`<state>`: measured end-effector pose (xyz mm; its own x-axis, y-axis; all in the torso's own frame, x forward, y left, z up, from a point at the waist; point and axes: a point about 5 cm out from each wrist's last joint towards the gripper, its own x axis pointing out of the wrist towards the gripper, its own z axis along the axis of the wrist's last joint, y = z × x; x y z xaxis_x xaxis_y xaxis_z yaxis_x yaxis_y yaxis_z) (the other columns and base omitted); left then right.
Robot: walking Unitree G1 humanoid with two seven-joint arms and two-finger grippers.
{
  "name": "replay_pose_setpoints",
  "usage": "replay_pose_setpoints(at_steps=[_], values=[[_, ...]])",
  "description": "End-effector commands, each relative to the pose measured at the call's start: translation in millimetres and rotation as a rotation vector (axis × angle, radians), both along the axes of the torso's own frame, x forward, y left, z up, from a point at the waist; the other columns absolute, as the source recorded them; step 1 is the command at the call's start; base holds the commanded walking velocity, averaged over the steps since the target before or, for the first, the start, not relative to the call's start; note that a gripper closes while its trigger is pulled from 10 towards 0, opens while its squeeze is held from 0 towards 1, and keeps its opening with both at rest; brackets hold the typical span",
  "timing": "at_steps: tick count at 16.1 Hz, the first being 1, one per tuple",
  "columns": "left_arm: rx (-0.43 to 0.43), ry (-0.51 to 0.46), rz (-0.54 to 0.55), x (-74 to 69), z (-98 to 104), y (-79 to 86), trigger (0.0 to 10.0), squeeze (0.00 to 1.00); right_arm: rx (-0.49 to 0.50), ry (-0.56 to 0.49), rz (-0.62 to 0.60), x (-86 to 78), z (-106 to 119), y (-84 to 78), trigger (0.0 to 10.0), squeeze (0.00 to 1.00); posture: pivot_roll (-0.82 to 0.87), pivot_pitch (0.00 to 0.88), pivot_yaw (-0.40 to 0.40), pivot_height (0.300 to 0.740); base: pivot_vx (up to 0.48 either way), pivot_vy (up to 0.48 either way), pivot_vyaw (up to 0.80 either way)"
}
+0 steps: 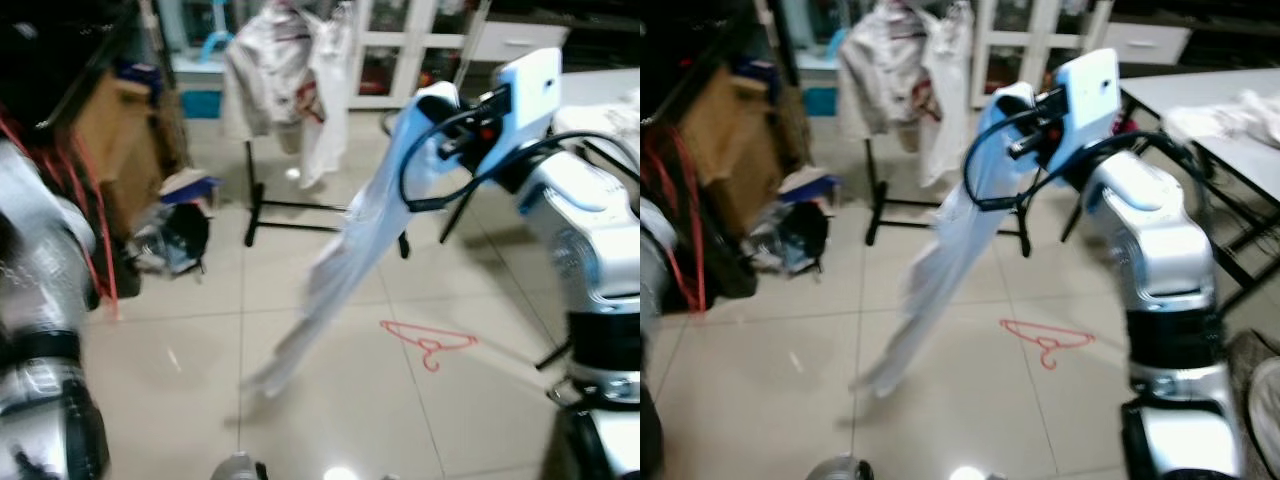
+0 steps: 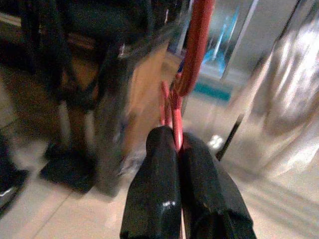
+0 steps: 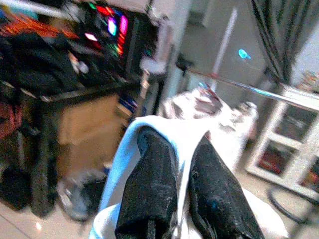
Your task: Hang hanger
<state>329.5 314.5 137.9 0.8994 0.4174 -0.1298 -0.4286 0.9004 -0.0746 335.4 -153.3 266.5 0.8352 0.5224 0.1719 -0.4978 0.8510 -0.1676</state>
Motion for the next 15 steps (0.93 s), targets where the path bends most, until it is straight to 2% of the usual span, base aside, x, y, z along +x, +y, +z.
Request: replay_pose_setpoints(at_steps=[1, 2, 3, 4, 5, 6, 7, 8, 9, 10, 11, 12, 15], values=[[0.034, 0.025, -0.040, 2.4, -3.5, -17.3, 10.0, 0.00, 0.010, -0.016, -0.047, 2.1, -6.5, -7.3, 10.0, 0.00, -0.03, 0.012, -0.015, 0.740, 0.000, 0.000, 0.00], [0.023, 0.066, -0.053, -1.4, -18.4, -28.9, 10.0, 0.00, 0.023, -0.005, -0.070, 3.7, -17.2, -8.5, 10.0, 0.00, -0.01, 0.012, -0.016, 0.740, 0.000, 0.000, 0.00], [0.014, 0.130, -0.108, -11.6, -44.1, -56.8, 10.0, 0.00, 0.053, 0.047, -0.117, 4.1, -48.2, -11.9, 10.0, 0.00, 0.00, 0.015, -0.014, 0.740, 0.000, 0.000, 0.00], [0.027, 0.149, -0.141, -18.5, -52.5, -71.6, 10.0, 0.00, 0.058, 0.086, -0.166, 2.7, -70.7, -16.4, 10.0, 0.00, 0.00, 0.014, -0.015, 0.740, 0.000, 0.000, 0.00], [0.036, 0.152, -0.161, -21.7, -54.2, -77.3, 10.0, 0.00, 0.041, 0.106, -0.182, 0.3, -85.9, -19.1, 10.0, 0.00, 0.01, 0.017, -0.014, 0.740, 0.000, 0.000, 0.00], [0.097, 0.135, -0.233, -27.6, -51.8, -90.6, 10.0, 0.00, 0.007, 0.202, -0.245, -9.0, -132.4, -29.8, 10.0, 0.00, 0.02, 0.018, -0.010, 0.740, 0.000, 0.000, 0.00], [0.148, 0.127, -0.277, -29.3, -50.6, -96.5, 10.0, 0.00, -0.010, 0.264, -0.286, -15.4, -155.4, -35.2, 10.0, 0.00, 0.02, 0.018, -0.010, 0.740, 0.000, 0.000, 0.00], [0.164, 0.126, -0.294, -30.0, -51.0, -98.3, 10.0, 0.00, -0.008, 0.284, -0.293, -18.0, -162.7, -36.2, 10.0, 0.00, 0.03, 0.019, -0.006, 0.740, 0.000, 0.000, 0.00], [0.276, 0.104, -0.360, -33.8, -52.8, -102.5, 10.0, 0.00, 0.004, 0.329, -0.341, -24.0, -179.1, -40.6, 10.0, 0.00, 0.03, 0.015, 0.001, 0.740, 0.000, 0.000, 0.00], [0.300, 0.126, -0.391, -39.8, -61.7, -104.1, 10.0, 0.00, 0.051, 0.372, -0.384, -29.5, -190.9, -43.3, 10.0, 0.00, 0.03, 0.014, 0.002, 0.740, 0.000, 0.000, 0.00], [0.238, 0.163, -0.386, -45.9, -71.6, -104.1, 10.0, 0.00, 0.100, 0.398, -0.396, -34.6, -198.3, -42.2, 10.0, 0.00, 0.03, 0.009, 0.006, 0.740, 0.000, 0.000, 0.00], [0.212, 0.158, -0.432, -51.2, -74.5, -111.5, 10.0, 0.00, 0.143, 0.405, -0.405, -40.2, -202.3, -40.1, 10.0, 0.00, 0.03, 0.009, 0.006, 0.740, 0.000, 0.000, 0.00], [0.186, 0.131, -0.533, -50.5, -71.0, -123.7, 10.0, 0.00, 0.120, 0.386, -0.411, -44.3, -207.9, -35.8, 10.0, 0.00, 0.02, 0.001, 0.006, 0.740, 0.000, 0.000, 0.00]])
